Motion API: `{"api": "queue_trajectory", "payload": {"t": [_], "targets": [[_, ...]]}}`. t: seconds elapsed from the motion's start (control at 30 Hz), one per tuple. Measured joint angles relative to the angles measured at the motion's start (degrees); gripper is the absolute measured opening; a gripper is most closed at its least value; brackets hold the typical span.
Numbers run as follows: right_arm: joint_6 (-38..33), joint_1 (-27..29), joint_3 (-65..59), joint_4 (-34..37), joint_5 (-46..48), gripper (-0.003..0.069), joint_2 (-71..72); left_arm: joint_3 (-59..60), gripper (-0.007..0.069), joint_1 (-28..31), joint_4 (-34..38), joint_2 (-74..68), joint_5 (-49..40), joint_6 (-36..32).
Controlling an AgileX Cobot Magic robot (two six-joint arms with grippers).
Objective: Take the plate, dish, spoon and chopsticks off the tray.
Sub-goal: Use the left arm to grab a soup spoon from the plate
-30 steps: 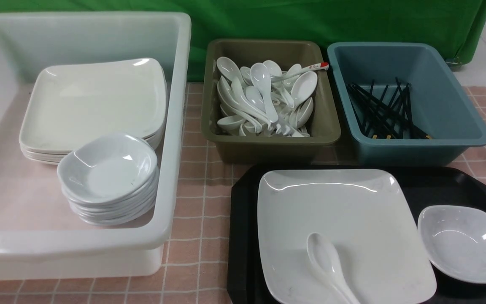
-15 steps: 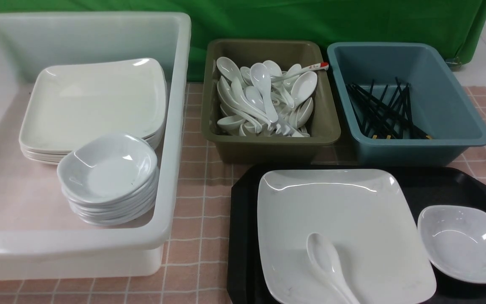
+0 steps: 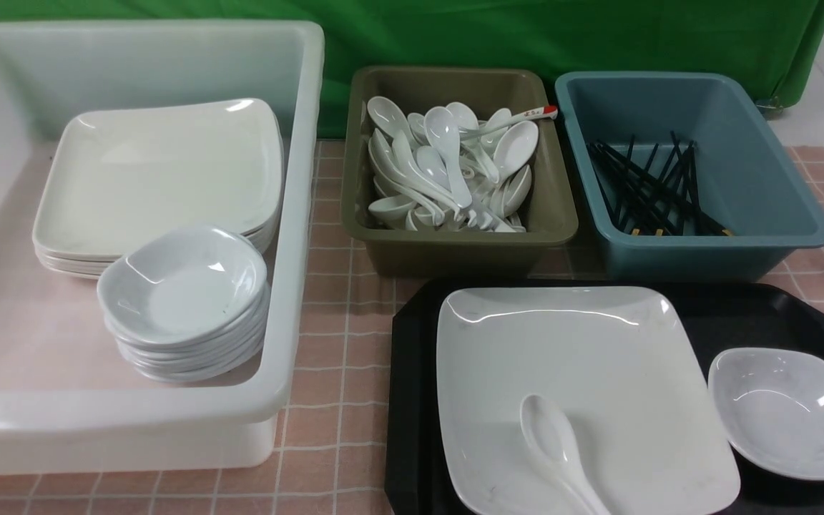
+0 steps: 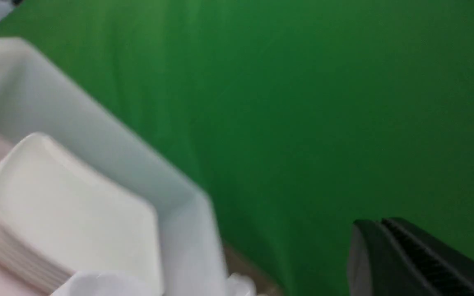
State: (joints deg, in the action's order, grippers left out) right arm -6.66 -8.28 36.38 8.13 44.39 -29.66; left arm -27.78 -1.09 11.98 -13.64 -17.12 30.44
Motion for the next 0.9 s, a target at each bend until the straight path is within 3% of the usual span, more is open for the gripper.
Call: {"api": "queue_trajectory", "payload": {"t": [0.03, 0.1, 0.2, 0.3, 0.4, 0.5, 0.63, 0.73, 0.77, 0.9], "targets": [[0.00, 0.00, 0.00, 0.00, -0.11, 0.0098, 0.00, -7.55, 0.0022, 0.00, 1.14, -6.64, -10.75, -6.42], [0.00, 0.00, -0.05, 0.00, -0.11, 0.0101, 0.00, -17.15, 0.0022, 0.00, 6.26, -16.56, -24.16, -18.19], [0.00, 0.00, -0.04, 0.00, -0.11, 0.0106, 0.00, -25.08, 0.0022, 0.00, 12.91, -26.13, -35.48, -30.83], [0.00, 0.00, -0.11, 0.00, -0.23, 0.0113, 0.00, -31.95, 0.0022, 0.00, 24.12, -40.46, -42.81, -48.57], [0.00, 0.00, -0.16, 0.00, -0.64, 0.0115, 0.00, -34.82, 0.0022, -0.08, 33.22, -52.11, -44.48, -57.14], [0.00, 0.00, -0.18, 0.00, -0.78, 0.0122, 0.00, -37.06, 0.0023, -2.56, 38.51, -62.77, -48.69, -60.61], [0.00, 0.00, -0.18, 0.00, -0.89, 0.0131, 0.00, -41.61, 0.0023, -11.15, 37.00, -71.94, -50.92, -60.91], [0.00, 0.00, -0.18, 0.00, -0.93, 0.0139, 0.00, -47.98, 0.0036, -20.15, 31.49, -78.22, -51.32, -57.97], [0.00, 0.00, -0.18, 0.00, -0.93, 0.0140, 0.00, -48.86, 0.0038, -20.66, 31.10, -78.57, -51.32, -57.43], [0.00, 0.00, -0.18, 0.00, -1.00, 0.0150, 0.00, -58.06, 0.0119, -30.89, 20.10, -86.58, -50.61, -50.48]]}}
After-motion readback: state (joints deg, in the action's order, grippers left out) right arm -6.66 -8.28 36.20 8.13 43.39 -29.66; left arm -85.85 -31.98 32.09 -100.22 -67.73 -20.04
